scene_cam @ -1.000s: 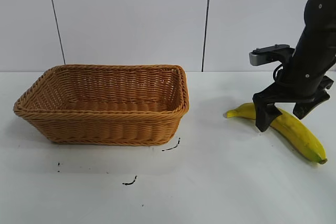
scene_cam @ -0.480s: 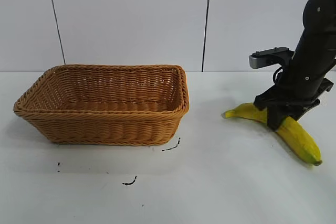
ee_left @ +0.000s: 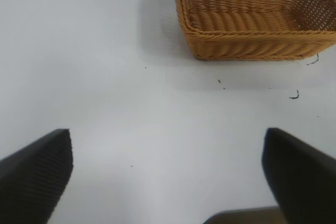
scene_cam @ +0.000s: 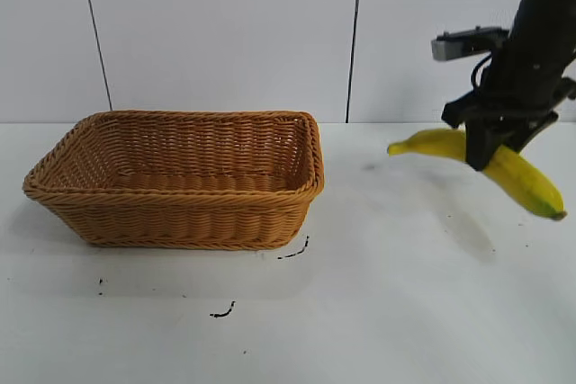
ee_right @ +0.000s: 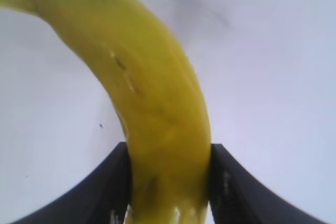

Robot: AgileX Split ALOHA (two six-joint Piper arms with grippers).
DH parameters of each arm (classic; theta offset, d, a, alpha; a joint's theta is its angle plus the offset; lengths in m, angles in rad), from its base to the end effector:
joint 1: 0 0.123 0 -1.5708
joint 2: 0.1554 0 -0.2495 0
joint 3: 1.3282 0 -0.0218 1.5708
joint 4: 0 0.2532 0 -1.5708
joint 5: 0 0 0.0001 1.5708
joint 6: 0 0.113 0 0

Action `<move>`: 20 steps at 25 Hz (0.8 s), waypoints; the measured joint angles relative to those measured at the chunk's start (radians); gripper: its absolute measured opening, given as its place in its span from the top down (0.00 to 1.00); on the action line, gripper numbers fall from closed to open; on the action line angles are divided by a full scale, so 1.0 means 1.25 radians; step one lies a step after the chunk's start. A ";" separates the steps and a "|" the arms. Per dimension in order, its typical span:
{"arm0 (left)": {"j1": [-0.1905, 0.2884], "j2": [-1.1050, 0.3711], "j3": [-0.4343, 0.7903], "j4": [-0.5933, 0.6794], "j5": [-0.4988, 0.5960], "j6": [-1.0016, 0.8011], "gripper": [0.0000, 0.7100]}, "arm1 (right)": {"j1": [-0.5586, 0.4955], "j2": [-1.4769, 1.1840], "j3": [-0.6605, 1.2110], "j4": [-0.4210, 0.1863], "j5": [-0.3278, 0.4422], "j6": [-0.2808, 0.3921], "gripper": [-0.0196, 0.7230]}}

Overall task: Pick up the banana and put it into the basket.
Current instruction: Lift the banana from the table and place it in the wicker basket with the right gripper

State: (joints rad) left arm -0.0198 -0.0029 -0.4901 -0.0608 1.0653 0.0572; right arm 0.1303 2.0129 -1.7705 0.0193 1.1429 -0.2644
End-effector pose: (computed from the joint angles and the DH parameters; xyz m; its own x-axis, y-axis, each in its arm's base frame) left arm 0.0529 -0.0071 0.2653 -0.4635 0.0369 -0.8853 0.0797 0.9968 -0.0002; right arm 0.4204 0.0571 0.2028 -0.8895 -0.3723 -0.2649 -0.3723 0.9266 -0.0520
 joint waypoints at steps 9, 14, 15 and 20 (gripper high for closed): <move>0.000 0.000 0.000 0.000 0.000 0.000 0.02 | 0.120 0.026 -0.182 -0.003 -0.030 -0.026 0.55; 0.000 0.000 0.000 0.000 0.000 0.000 0.02 | 0.208 0.116 -0.297 -0.006 -0.039 -0.082 0.55; 0.000 0.000 0.000 0.000 0.000 0.000 0.02 | 0.230 0.132 -0.317 -0.006 -0.042 -0.093 0.55; 0.000 0.000 0.000 0.000 0.000 0.000 0.02 | 0.337 0.198 -0.368 -0.006 -0.109 -0.168 0.55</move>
State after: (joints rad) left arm -0.0198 -0.0029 -0.4901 -0.0608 1.0653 0.0572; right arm 0.5517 2.2603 -2.2307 0.0114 1.0068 -0.4747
